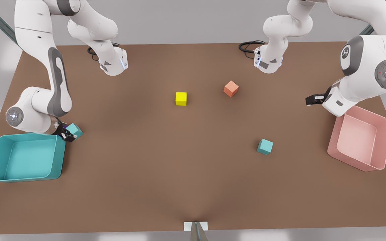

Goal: Stack the two blue cubes on top of each other

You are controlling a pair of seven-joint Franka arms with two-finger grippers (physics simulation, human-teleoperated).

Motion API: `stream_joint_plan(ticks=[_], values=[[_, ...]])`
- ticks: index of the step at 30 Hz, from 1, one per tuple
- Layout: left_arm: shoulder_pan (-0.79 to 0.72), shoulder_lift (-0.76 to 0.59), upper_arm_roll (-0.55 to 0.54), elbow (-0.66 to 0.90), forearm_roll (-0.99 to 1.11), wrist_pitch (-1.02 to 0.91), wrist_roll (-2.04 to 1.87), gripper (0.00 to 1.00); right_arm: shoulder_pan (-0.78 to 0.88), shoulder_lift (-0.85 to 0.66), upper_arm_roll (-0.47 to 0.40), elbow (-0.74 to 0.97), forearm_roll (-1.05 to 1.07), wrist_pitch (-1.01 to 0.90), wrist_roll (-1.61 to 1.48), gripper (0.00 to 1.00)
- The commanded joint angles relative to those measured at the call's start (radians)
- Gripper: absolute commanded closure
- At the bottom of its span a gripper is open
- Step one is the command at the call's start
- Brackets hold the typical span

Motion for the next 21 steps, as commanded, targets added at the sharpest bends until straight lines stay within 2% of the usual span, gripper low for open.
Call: stream_joint_plan(ticks=[1,7,11,12,21], values=[[0.002,-0.001,0.001,0.000,0.000,-0.003,0.000,0.00,0.001,-0.001,-0.001,-0.024,0.003,0.102,0.213,0.00],[0.002,-0.001,0.001,0.002,0.000,-0.001,0.000,0.00,-0.041,0.032,-0.004,-0.077,0.004,0.220,0.165,0.00],[0.002,-0.001,0.001,0.002,0.000,-0.001,-0.001,0.00,-0.048,0.049,-0.003,-0.094,0.015,0.218,0.061,0.00],[0.002,-0.001,0.001,0.002,0.002,-0.001,-0.001,0.00,-0.054,0.061,-0.004,-0.092,0.098,0.209,-0.063,0.00],[0.000,-0.001,-0.001,0.002,0.000,-0.001,-0.001,0.00,-0.064,0.075,-0.004,-0.095,0.089,0.175,-0.356,0.00]])
